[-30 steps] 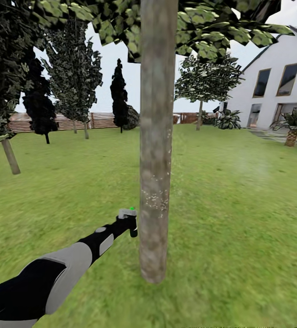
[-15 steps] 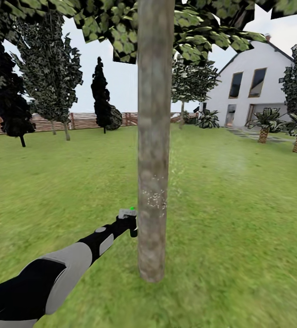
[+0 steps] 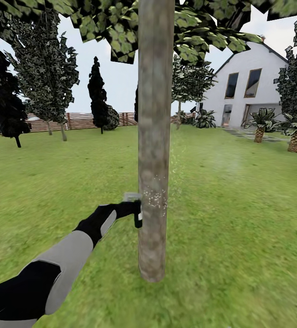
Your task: In the garden, pick up the pesticide atomizer on the floor and spray pesticide onto both trees until each tree trunk is fully covered.
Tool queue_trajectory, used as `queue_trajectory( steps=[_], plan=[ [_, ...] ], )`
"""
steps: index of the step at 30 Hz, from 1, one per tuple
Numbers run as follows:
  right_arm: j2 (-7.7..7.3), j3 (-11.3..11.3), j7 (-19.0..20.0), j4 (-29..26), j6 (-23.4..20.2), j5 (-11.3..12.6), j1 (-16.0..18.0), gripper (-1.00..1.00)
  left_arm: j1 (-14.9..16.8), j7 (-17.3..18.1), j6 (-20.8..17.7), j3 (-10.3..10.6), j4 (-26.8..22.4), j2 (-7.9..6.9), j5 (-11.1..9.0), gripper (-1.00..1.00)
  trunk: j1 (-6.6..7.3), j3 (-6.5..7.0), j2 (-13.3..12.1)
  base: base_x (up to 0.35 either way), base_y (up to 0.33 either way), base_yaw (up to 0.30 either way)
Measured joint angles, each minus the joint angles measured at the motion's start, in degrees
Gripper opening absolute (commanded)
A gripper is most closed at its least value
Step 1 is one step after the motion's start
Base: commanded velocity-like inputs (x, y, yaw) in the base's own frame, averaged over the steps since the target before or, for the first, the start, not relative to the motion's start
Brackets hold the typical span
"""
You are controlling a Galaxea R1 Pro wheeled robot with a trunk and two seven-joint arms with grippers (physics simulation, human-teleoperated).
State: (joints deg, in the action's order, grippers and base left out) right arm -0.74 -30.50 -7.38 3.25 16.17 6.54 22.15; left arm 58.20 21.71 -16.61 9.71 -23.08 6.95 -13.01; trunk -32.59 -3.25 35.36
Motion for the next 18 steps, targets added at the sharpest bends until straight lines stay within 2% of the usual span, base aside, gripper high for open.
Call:
queue_trajectory(
  steps=[2,6,9,11,13,14,18],
  plan=[
    [-0.04,0.0,0.0,0.0,0.0,0.0,0.0,1.0,0.0,-0.1,-6.5,0.0,-5.6,0.0,0.0,-1.0,0.0,0.0,0.0,0.0,0.0,0.0],
    [0.02,0.0,0.0,0.0,0.0,0.1,0.0,1.0,0.0,-0.1,-16.5,0.0,-14.6,0.0,0.0,-1.0,0.0,0.0,0.0,0.0,0.0,0.0],
    [-0.13,0.1,0.0,0.0,0.0,0.1,-0.8,1.0,0.1,-0.1,-23.4,-1.7,-19.9,-0.01,0.3,-1.0,0.0,-0.01,0.0,0.0,0.0,0.0],
    [-0.18,0.1,0.0,0.0,0.0,0.1,-1.1,1.0,0.3,-0.7,-24.9,-2.5,-20.4,0.03,0.4,-1.0,0.0,-0.01,0.0,0.0,0.0,0.0],
    [-0.26,0.1,0.0,0.0,0.0,0.1,-1.2,1.0,1.7,-6.1,-26.9,-2.7,-20.5,0.14,0.5,-1.0,0.0,-0.01,0.0,0.0,0.0,0.0],
    [-0.28,0.1,0.0,0.0,0.0,0.1,-1.2,1.0,3.1,-8.0,-29.7,-2.8,-20.7,0.26,0.4,-1.0,0.0,0.0,0.0,0.0,0.0,0.0],
    [-0.3,0.1,0.0,0.0,-0.1,0.1,-1.2,1.0,6.5,-9.1,-31.8,-2.8,-20.8,0.35,0.1,-1.0,0.0,-0.01,0.0,0.0,0.0,0.0]
  ],
)
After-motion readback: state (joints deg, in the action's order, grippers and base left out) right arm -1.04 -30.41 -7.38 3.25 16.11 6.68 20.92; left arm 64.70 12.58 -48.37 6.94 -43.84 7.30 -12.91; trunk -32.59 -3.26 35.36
